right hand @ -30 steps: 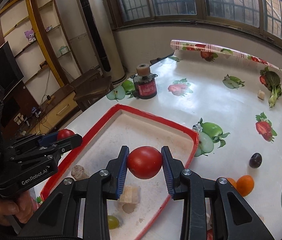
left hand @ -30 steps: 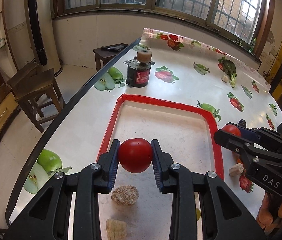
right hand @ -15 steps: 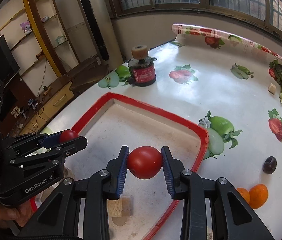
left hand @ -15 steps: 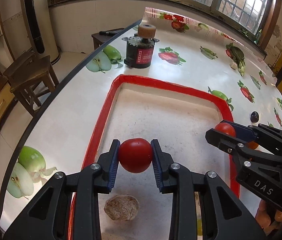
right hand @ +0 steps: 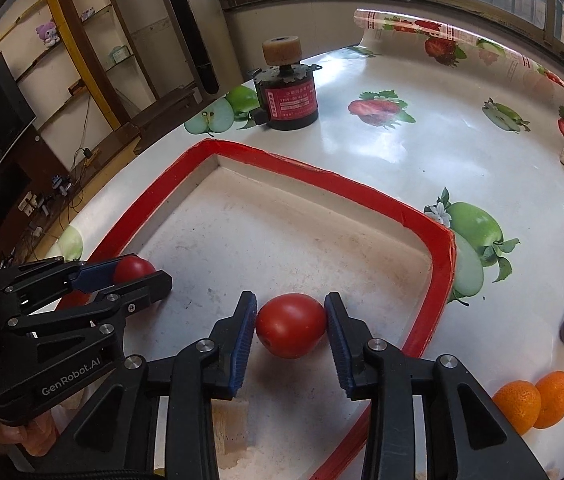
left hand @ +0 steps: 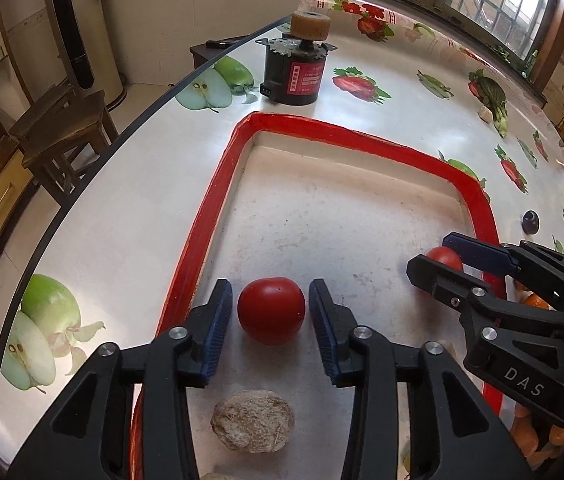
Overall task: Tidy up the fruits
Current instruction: 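Open the left gripper over the tray while the right releases its tomato inside, then move both open grippers away from the tray toward the round beige pieces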
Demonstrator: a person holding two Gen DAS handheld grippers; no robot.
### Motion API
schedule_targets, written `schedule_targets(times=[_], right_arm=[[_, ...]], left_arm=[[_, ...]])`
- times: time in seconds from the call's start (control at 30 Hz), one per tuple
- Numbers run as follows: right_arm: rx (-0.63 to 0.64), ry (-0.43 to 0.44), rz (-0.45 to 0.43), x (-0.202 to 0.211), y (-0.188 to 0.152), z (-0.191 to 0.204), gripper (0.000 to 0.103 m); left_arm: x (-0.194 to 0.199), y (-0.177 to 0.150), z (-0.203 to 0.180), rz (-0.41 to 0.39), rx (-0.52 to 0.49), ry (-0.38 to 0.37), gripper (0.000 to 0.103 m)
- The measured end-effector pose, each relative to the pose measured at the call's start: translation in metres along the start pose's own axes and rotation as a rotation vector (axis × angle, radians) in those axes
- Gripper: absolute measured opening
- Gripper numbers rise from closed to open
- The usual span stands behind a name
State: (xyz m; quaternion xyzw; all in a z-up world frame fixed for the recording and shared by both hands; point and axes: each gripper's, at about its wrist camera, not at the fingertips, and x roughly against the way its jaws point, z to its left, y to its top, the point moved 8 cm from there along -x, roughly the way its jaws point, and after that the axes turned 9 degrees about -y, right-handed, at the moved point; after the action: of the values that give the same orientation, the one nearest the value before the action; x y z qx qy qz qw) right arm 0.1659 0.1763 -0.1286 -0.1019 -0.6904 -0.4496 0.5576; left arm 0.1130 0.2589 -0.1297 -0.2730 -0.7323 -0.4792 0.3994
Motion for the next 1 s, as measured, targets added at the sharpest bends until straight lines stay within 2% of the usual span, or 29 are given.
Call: schedule_targets(times=[0.1, 0.43, 0.67, 1.0], right_arm=[[-0.007, 0.001, -0.020, 0.008, 0.003, -0.002, 0.053], [-0.025, -0.011, -0.111, 0.062, 0.001, -0.011, 0.054], [-0.042, -0.025, -0.142, 0.096, -0.016, -0.023, 0.054], [-0.070, -0.067, -0.184, 0.141, -0.050, -0.050, 0.054]], left_arm=[[0.011, 0.001, -0.001, -0.029, 0.004, -0.005, 0.049], [0.053, -0.003, -0.013, -0.126, -0.022, 0.031, 0.049], [0.071, -0.009, -0.029, -0.158, -0.032, 0.016, 0.049], [0.092, -0.018, -0.073, -0.190, -0.084, -0.025, 0.049]])
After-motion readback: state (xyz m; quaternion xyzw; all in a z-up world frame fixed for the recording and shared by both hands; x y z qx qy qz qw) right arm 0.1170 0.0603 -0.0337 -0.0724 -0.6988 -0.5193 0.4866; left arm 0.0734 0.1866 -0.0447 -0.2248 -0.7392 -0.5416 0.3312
